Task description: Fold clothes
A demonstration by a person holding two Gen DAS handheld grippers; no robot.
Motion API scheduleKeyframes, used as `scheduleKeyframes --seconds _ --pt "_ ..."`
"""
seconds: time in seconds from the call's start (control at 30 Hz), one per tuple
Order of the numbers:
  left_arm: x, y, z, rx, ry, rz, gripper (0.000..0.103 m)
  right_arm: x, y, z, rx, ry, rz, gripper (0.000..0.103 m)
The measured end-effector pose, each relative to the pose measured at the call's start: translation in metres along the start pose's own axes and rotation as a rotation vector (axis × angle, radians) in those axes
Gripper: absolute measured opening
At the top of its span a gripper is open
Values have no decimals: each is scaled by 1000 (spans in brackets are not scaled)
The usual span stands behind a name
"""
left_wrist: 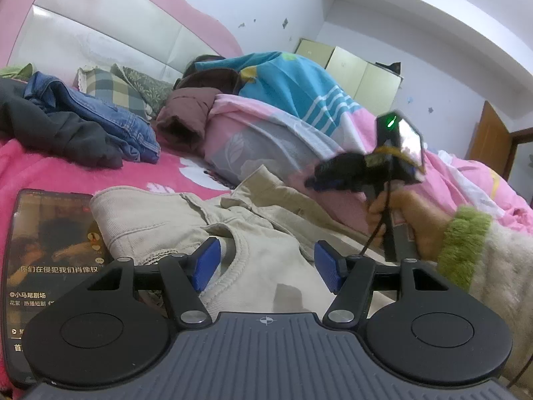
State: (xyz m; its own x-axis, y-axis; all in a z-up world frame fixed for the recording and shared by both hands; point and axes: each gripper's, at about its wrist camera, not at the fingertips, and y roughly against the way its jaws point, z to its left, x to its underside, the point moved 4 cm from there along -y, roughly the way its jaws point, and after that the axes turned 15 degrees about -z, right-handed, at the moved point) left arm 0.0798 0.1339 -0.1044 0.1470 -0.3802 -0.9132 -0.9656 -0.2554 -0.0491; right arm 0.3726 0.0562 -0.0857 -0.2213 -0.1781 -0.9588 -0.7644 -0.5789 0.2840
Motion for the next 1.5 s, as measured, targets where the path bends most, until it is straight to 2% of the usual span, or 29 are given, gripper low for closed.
scheduleKeyframes --seconds 0.07,0.2,0.47,0.57,0.67,0.73,0.87,0.97,1.03,1.1,1.17,1.2,1.27,1.43,1.5 --pt "0 0 0 -3 -1 0 62 4 -24 -10 30 41 33 10" --pt "1 -1 0 -7 -10 2 63 -4 -61 -8 116 163 22 9" --pt "3 -3 0 -11 -19 10 64 -33 -124 -41 158 77 49 3" --pt "3 -3 -1 -11 -23 13 64 -36 -134 -42 172 54 57 3" --pt "3 -1 0 -12 -17 7 64 -35 -118 -23 129 127 79 4" --pt "3 -1 0 -13 -16 8 64 -36 -98 -7 65 192 99 6" --pt "2 -2 -2 -15 -20 6 64 -34 -58 24 -83 268 79 9" --pt "1 -2 -1 -16 -16 4 64 -23 -67 44 -186 280 132 8" --pt "1 -2 -1 -15 -15 5 64 -13 -89 50 -190 274 169 8" --pt "1 -2 -1 -14 -15 6 64 -4 -124 46 -173 204 225 7" --pt "2 -2 -1 -14 -14 11 64 8 -164 42 -177 118 294 2" --pt "2 -2 -2 -14 -14 12 64 12 -171 41 -182 98 299 2" --pt "1 -1 -1 -13 -11 9 64 12 -169 41 -181 91 288 1" --pt "1 0 0 -18 -1 4 64 -12 -122 50 -243 94 271 3" --pt "1 0 -3 -18 -15 5 64 -18 -122 56 -258 58 254 3"
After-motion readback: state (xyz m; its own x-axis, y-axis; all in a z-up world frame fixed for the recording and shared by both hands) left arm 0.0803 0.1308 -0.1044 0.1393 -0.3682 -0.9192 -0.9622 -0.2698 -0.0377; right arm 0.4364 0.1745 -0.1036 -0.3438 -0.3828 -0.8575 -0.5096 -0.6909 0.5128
